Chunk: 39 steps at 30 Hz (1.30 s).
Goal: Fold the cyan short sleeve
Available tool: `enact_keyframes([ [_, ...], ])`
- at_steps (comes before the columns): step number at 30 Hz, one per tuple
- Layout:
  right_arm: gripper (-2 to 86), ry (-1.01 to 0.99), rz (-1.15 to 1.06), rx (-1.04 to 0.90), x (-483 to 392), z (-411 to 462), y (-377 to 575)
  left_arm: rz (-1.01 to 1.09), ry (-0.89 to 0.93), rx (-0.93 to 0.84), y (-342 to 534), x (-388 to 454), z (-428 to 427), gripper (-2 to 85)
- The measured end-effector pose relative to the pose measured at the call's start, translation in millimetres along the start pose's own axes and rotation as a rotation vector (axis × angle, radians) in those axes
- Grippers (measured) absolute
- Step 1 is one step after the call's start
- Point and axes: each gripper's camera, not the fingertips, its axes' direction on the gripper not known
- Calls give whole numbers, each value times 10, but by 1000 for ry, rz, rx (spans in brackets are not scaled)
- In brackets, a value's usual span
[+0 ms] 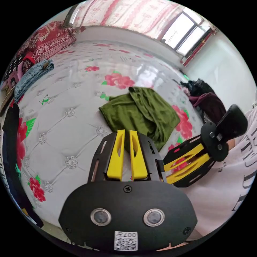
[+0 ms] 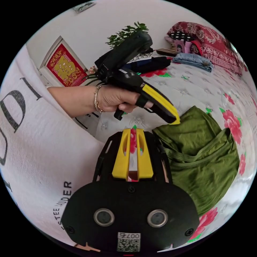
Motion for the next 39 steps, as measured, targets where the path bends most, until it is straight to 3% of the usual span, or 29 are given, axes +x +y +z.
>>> enact_keyframes([
  [1,28,-5,38,-39,177,-34,100,-15,25,66,23,-70,-70,0],
  [4,34,8,151,-24,592,-420,389,-136,91,23,-27,-298,-213,20],
  [6,40,7,258,44,871,-812,609,-189,113,92,43,-367,-412,33],
  [9,56,8,597,253,1572,-1651,1344,-319,192,121,242,-490,-623,48],
  [15,75,-113,1006,461,2602,-2171,2577,-445,396,29,434,-599,-548,108],
  [19,81,-310,993,441,3039,-2024,2638,-512,569,10,269,-712,-394,159],
  [24,62,-417,937,431,3508,-1943,2477,-497,573,-10,-25,-832,-405,156],
  [26,47,-435,954,387,3679,-1871,2407,-504,598,-5,-107,-872,-399,141],
  [30,27,-447,977,396,3776,-1922,2395,-498,553,-42,-271,-945,-356,28],
  [39,4,-626,1058,465,3776,-2606,1860,-430,681,110,-752,-1281,-1378,-3],
])
